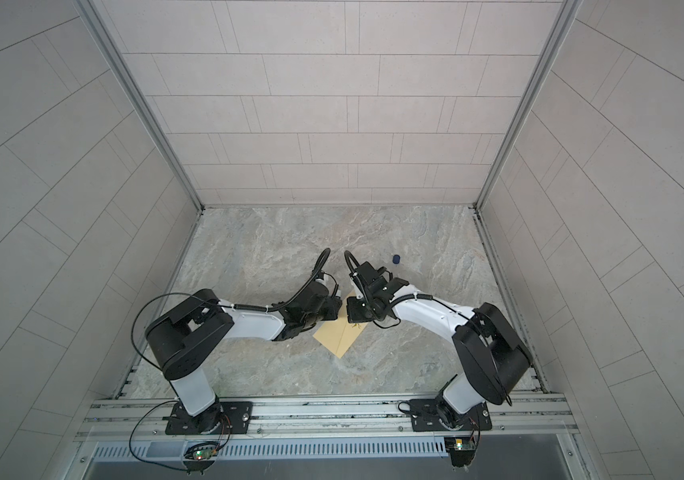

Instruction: Place the letter into the envelope and seal it

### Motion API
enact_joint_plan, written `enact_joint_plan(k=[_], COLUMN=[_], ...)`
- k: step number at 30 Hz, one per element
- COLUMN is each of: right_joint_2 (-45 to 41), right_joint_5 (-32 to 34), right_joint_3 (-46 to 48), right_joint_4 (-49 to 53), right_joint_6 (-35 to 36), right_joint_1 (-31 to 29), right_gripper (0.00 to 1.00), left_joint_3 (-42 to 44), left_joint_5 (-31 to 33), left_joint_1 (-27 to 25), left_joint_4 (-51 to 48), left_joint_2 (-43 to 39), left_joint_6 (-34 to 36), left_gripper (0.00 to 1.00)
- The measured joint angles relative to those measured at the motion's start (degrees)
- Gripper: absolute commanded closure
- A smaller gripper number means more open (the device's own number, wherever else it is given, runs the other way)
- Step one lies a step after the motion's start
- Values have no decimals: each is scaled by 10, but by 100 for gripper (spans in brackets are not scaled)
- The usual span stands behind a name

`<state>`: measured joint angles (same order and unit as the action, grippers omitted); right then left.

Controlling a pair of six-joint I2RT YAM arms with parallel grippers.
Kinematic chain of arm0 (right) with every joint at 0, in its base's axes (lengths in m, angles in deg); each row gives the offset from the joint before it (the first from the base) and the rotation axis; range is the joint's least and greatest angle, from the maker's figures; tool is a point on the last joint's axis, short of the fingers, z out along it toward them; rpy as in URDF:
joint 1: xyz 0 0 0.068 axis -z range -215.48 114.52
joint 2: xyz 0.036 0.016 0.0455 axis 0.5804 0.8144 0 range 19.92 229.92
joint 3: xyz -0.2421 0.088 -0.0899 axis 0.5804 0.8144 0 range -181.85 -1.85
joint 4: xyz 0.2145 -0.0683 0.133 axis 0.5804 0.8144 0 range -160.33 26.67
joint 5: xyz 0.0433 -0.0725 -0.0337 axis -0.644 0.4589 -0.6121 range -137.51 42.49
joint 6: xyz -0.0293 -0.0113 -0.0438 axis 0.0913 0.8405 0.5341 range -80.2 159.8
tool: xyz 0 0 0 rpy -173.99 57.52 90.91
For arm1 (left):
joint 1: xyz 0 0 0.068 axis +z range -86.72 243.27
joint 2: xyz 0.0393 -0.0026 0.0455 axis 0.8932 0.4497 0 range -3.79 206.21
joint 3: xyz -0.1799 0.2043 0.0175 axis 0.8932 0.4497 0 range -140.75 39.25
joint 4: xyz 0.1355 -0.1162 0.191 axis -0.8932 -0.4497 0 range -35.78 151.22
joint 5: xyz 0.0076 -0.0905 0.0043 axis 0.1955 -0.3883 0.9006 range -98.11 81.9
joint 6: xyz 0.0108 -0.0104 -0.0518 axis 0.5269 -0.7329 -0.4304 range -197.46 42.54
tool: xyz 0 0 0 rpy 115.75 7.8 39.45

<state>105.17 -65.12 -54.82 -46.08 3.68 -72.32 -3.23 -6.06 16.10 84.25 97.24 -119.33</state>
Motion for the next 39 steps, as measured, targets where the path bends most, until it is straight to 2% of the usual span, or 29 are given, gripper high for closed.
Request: enact_joint_plan(k=[11, 24, 39], right_joint_2=[23, 90, 119], right_joint_5=[6, -22, -32], right_joint_3=[20, 20, 8], right_joint_4=[0, -36, -56], right_joint_6=[-10, -38, -47], right_joint_1=[-2, -33, -32], right_gripper=[95, 95, 97], left_joint_3=[16, 52, 74], left_joint_5=[8, 8, 18], left_joint_1=[0, -17, -48], left_joint_4=[-2, -2, 12], left_joint_2=[-71, -71, -52], left_joint_6=[27, 14, -23], left_gripper=[100, 100, 100])
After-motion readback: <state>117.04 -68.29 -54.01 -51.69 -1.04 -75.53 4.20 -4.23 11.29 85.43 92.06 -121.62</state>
